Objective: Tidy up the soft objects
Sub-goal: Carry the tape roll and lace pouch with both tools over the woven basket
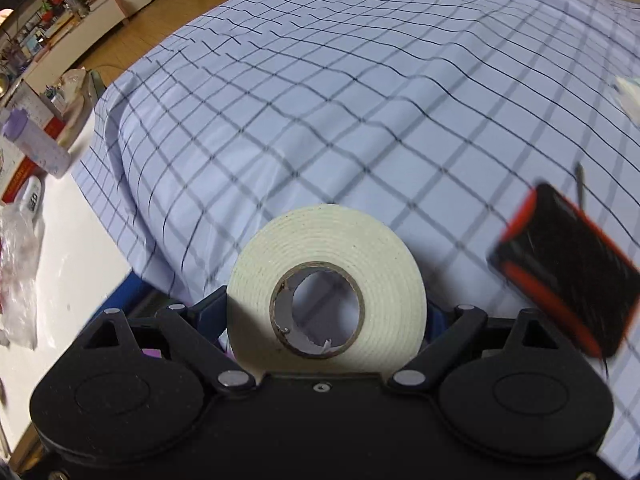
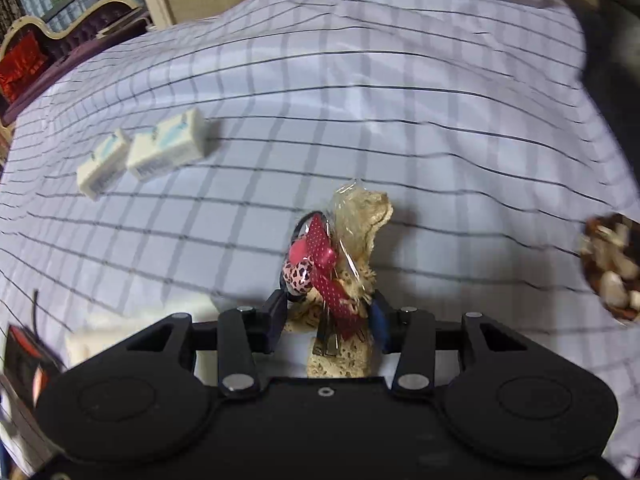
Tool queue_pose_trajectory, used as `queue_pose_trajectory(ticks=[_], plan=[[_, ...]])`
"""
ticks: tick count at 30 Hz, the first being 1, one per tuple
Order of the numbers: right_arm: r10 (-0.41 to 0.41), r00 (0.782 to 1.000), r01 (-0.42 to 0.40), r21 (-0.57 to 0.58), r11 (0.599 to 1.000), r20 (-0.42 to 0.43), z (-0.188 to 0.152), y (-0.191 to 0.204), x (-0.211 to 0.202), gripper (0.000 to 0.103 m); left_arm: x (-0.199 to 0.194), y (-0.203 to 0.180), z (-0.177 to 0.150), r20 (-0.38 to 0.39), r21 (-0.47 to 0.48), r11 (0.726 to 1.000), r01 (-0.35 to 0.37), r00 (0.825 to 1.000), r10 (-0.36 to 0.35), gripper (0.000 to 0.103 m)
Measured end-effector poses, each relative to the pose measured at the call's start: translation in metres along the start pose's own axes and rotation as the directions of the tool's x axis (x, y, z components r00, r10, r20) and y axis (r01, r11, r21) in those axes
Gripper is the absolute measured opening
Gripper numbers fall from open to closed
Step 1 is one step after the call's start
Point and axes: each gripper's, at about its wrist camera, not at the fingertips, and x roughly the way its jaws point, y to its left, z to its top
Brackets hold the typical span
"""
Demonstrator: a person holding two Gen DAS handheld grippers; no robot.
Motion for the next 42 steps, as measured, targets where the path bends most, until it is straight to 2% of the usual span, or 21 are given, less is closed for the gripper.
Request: queue_pose_trajectory(ticks=[1, 2, 4, 6, 8, 10, 11, 12, 13, 14, 15, 16, 22, 25, 27, 28, 29, 30, 36, 42], plan=[[-0.012, 1.000, 0.012, 0.003, 1.000, 0.004, -0.007, -0.006, -0.007, 0.039, -0.005, 0.003, -0.008, 0.008, -0.001, 1.000, 0.011, 1.000, -0.011, 0.088], [-0.018, 1.000, 0.018, 0.004, 1.000, 0.006, -0.012, -0.011, -0.015, 0.031, -0.011, 0.005, -0.016, 0.019, -0.003, 1.000, 0.020, 1.000, -0.020, 0.088], [-0.019, 1.000, 0.019, 0.010, 1.000, 0.002, -0.023, -0.020, -0.029, 0.030, -0.021, 0.012, -0.030, 0.036, -0.011, 0.999, 0.037, 0.999, -0.036, 0.088], [-0.017, 1.000, 0.017, -0.009, 1.000, 0.012, -0.034, -0.021, -0.043, 0.023, -0.029, 0.020, -0.044, 0.045, -0.023, 0.999, 0.045, 0.998, -0.044, 0.088], [-0.028, 0.999, 0.028, -0.047, 0.998, 0.016, -0.043, -0.018, -0.050, 0.023, -0.034, 0.028, -0.057, 0.049, -0.034, 0.998, 0.049, 0.998, -0.047, 0.088], [-0.045, 0.999, 0.046, -0.050, 0.998, 0.021, -0.046, -0.017, -0.047, 0.028, -0.036, 0.036, -0.069, 0.055, -0.044, 0.997, 0.057, 0.997, -0.055, 0.088], [-0.053, 0.998, 0.054, -0.038, 0.998, 0.025, -0.045, -0.019, -0.045, 0.044, -0.037, 0.040, -0.074, 0.057, -0.050, 0.997, 0.062, 0.997, -0.059, 0.088], [-0.057, 0.998, 0.058, -0.021, 0.998, 0.031, -0.045, -0.021, -0.044, 0.067, -0.038, 0.045, -0.079, 0.060, -0.058, 0.996, 0.063, 0.996, -0.060, 0.088], [-0.052, 0.998, 0.052, -0.002, 0.999, 0.036, -0.041, -0.023, -0.041, 0.077, -0.040, 0.048, -0.084, 0.062, -0.066, 0.996, 0.065, 0.996, -0.061, 0.088], [-0.036, 0.998, 0.036, 0.019, 0.999, 0.044, -0.039, -0.026, -0.040, 0.094, -0.041, 0.051, -0.089, 0.064, -0.072, 0.995, 0.068, 0.996, -0.064, 0.088], [-0.025, 0.998, 0.022, 0.046, 0.999, 0.051, -0.036, -0.028, -0.038, 0.102, -0.042, 0.053, -0.094, 0.064, -0.076, 0.995, 0.069, 0.996, -0.064, 0.088], [-0.024, 0.998, 0.020, 0.070, 0.997, 0.051, -0.032, -0.029, -0.036, 0.102, -0.042, 0.055, -0.097, 0.063, -0.076, 0.995, 0.067, 0.996, -0.062, 0.088], [-0.050, 0.998, 0.048, 0.089, 0.995, 0.022, -0.011, -0.024, -0.006, 0.101, -0.045, 0.058, -0.120, 0.075, -0.078, 0.996, 0.051, 0.996, -0.045, 0.088], [-0.076, 0.997, 0.076, 0.066, 0.995, -0.006, -0.007, -0.018, 0.011, 0.082, -0.045, 0.059, -0.129, 0.071, -0.082, 0.996, 0.047, 0.997, -0.042, 0.088], [-0.056, 0.998, 0.057, 0.050, 0.997, -0.025, -0.008, -0.016, 0.018, 0.056, -0.044, 0.058, -0.133, 0.068, -0.081, 0.996, 0.044, 0.997, -0.039, 0.088], [-0.041, 0.999, 0.042, 0.043, 0.998, -0.020, -0.009, -0.015, 0.018, 0.055, -0.045, 0.057, -0.135, 0.069, -0.083, 0.996, 0.045, 0.997, -0.039, 0.088], [-0.048, 0.999, 0.048, 0.030, 0.998, -0.007, -0.010, -0.014, 0.015, 0.047, -0.045, 0.057, -0.137, 0.070, -0.085, 0.995, 0.046, 0.997, -0.040, 0.088], [-0.049, 0.999, 0.049, 0.016, 0.999, 0.001, -0.010, -0.013, 0.012, 0.045, -0.046, 0.057, -0.138, 0.071, -0.088, 0.995, 0.047, 0.997, -0.041, 0.088], [-0.022, 1.000, 0.023, 0.030, 0.999, -0.014, -0.023, -0.033, -0.014, 0.044, -0.053, 0.059, -0.144, 0.080, -0.105, 0.993, 0.048, 0.996, -0.039, 0.088], [0.021, 1.000, -0.020, 0.033, 0.999, -0.022, -0.061, -0.050, -0.062, 0.044, -0.057, 0.067, -0.155, 0.073, -0.135, 0.989, 0.059, 0.996, -0.049, 0.088]])
